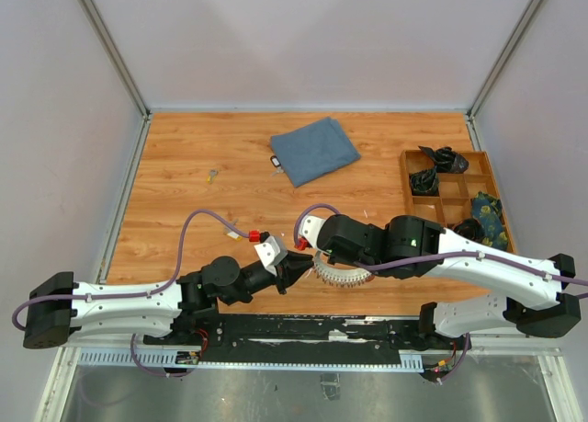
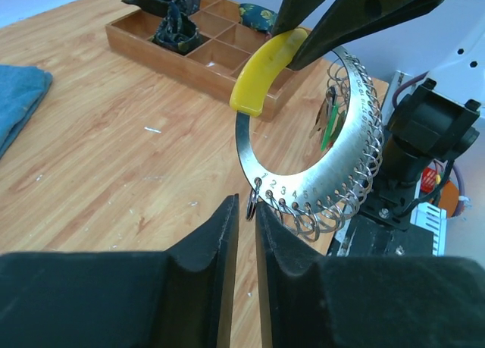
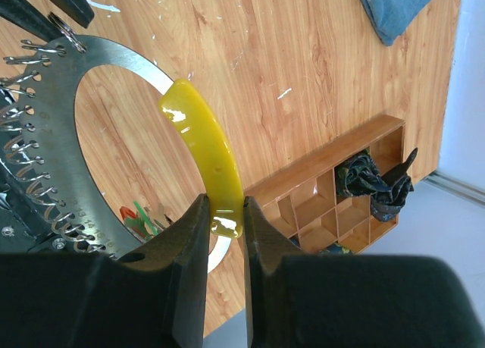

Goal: Put the keys on the keyring

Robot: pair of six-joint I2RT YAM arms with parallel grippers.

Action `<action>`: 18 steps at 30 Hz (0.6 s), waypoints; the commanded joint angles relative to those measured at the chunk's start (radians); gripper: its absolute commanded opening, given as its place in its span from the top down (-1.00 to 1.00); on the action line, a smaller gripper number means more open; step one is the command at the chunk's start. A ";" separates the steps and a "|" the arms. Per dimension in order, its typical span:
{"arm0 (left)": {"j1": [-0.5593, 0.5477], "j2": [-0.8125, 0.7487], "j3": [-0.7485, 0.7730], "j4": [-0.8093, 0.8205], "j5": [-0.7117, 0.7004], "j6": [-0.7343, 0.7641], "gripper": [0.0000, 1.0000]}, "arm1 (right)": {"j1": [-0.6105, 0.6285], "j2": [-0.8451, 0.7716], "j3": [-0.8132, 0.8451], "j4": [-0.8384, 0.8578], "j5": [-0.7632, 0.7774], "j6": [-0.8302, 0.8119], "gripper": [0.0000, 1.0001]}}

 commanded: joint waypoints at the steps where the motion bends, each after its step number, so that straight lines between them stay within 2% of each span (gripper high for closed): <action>1: -0.011 0.000 0.031 0.061 0.009 0.009 0.68 | -0.011 0.003 0.008 0.012 0.007 0.010 0.99; 7: -0.011 -0.010 0.047 0.021 0.005 0.011 0.98 | -0.011 -0.006 -0.003 0.015 0.025 0.015 0.99; 13: -0.009 -0.041 0.104 -0.121 -0.011 0.031 0.99 | -0.011 -0.040 -0.029 0.048 0.057 0.026 0.96; 18: -0.010 -0.044 0.214 -0.353 -0.023 0.062 0.99 | -0.011 -0.092 -0.083 0.143 0.073 0.042 0.76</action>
